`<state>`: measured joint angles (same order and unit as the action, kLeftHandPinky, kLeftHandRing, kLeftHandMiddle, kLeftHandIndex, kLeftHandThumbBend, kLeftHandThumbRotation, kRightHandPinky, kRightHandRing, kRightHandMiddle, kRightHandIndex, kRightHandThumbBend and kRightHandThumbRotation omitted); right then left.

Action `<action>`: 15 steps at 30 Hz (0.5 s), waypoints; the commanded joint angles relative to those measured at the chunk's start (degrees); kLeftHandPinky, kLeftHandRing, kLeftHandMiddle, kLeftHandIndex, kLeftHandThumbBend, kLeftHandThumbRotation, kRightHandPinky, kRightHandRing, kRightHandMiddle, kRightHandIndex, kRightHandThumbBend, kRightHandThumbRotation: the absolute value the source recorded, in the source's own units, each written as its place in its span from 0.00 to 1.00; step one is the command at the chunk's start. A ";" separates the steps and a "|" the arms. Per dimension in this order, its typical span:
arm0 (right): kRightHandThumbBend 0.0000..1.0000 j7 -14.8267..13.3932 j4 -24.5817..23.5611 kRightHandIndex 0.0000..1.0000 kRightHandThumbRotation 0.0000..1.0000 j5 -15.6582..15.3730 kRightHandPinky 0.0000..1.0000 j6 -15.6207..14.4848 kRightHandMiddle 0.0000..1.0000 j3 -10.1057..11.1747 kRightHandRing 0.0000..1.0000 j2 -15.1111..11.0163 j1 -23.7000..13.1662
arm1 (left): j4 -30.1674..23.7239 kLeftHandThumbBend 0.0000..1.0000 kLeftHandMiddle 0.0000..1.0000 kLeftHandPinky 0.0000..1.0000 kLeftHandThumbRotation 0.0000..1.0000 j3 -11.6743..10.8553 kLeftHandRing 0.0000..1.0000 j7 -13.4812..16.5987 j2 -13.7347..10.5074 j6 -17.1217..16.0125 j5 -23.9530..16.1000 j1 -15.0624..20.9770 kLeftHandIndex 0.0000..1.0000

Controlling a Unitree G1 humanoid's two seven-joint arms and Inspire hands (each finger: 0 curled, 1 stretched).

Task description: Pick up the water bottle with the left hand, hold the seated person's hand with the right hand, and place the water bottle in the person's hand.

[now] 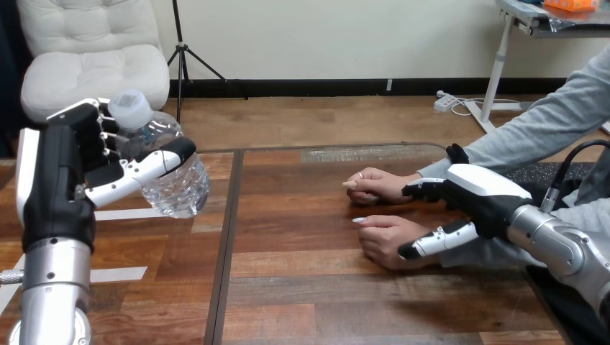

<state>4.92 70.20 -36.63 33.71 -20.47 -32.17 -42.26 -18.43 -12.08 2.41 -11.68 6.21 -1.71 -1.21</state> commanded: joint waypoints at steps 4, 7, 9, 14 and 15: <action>1.00 0.44 0.14 0.87 0.45 -0.94 0.76 -1.43 0.87 -0.96 0.86 -2.83 -6.93 | -2.09 0.71 0.39 0.29 0.00 -0.61 0.34 -0.23 0.12 -2.11 0.78 1.94 0.40; 1.00 0.95 0.31 0.87 0.44 -0.87 0.76 -1.66 0.88 -1.07 0.86 -2.89 -7.21 | -2.03 0.71 0.39 0.29 0.00 -0.66 0.34 -0.30 0.14 -2.36 0.78 1.85 0.40; 1.00 1.47 0.42 0.87 0.43 -0.87 0.77 -2.20 0.88 -1.25 0.86 -2.91 -7.46 | -1.76 0.71 0.39 0.29 0.00 -0.75 0.34 -0.41 0.08 -2.80 0.85 1.83 0.40; 1.00 2.53 0.50 0.87 0.40 -0.72 0.77 -2.71 0.88 -1.68 0.87 -3.06 -7.88 | -1.82 0.71 0.39 0.29 0.00 -0.95 0.34 -0.54 0.08 -2.57 1.11 1.80 0.40; 1.00 2.77 0.47 0.87 0.39 -0.72 0.77 -2.74 0.88 -1.76 0.87 -3.11 -7.96 | -1.79 0.71 0.39 0.29 0.00 -0.98 0.34 -0.57 0.04 -2.60 1.11 1.79 0.40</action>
<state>7.07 70.63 -37.38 31.29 -22.12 -33.68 -43.46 -18.42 -12.31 1.99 -11.39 5.85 -1.33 -2.18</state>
